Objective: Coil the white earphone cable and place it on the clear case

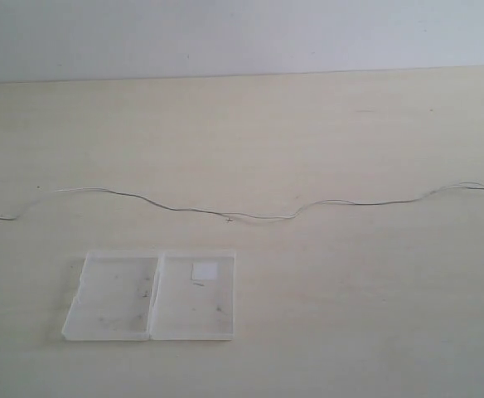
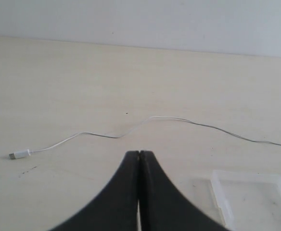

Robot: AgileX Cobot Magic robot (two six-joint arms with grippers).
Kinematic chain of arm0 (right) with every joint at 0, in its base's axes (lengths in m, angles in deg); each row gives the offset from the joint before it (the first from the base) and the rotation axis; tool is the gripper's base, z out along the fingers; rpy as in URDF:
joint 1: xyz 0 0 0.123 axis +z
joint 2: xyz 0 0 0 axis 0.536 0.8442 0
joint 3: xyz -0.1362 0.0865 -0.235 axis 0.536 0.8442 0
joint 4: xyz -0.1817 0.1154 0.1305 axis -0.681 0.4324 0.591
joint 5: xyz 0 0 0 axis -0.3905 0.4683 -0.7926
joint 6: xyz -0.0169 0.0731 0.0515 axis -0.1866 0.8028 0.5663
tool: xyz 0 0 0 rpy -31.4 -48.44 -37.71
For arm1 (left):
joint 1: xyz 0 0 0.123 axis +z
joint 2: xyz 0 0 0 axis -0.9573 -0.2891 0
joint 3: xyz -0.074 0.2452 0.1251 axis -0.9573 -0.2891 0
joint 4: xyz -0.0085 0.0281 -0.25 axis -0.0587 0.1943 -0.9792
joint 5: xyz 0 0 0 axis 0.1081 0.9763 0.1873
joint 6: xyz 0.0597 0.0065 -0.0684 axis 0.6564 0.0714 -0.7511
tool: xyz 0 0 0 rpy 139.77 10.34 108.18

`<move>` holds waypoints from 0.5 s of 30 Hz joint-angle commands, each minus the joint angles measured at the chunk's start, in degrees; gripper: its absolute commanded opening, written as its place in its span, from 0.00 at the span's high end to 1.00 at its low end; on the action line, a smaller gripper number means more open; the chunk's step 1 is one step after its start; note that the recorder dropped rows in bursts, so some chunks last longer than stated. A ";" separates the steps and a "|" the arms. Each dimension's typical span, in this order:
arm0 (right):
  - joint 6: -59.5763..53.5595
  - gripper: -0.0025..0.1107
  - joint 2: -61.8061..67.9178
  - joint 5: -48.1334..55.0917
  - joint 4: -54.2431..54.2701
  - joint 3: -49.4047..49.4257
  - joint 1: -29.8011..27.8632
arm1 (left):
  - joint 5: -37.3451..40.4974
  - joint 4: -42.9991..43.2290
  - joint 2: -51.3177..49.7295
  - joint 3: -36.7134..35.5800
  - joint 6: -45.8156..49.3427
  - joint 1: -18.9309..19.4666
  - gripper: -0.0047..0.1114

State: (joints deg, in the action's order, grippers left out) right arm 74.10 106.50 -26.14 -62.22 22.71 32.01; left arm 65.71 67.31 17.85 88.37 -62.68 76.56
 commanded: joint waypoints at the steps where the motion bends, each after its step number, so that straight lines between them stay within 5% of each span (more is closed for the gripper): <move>1: -19.62 0.98 19.60 16.50 5.18 -17.02 0.06 | -0.73 0.00 0.39 0.10 0.16 0.09 0.96; 3: -26.10 0.98 27.82 20.80 9.90 -24.67 0.06 | -0.73 0.00 0.39 0.10 0.16 0.09 0.96; 8: -32.53 0.98 50.44 52.35 2.81 -47.70 5.75 | -0.73 0.00 0.39 0.10 0.16 0.09 0.96; 15: -20.63 0.90 60.04 60.08 -10.87 -50.30 16.45 | -0.73 0.00 0.39 0.10 0.16 0.09 0.96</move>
State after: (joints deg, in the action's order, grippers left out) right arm 48.57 165.37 33.00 -69.30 -26.99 46.79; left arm 65.71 67.31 17.85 88.37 -62.68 76.56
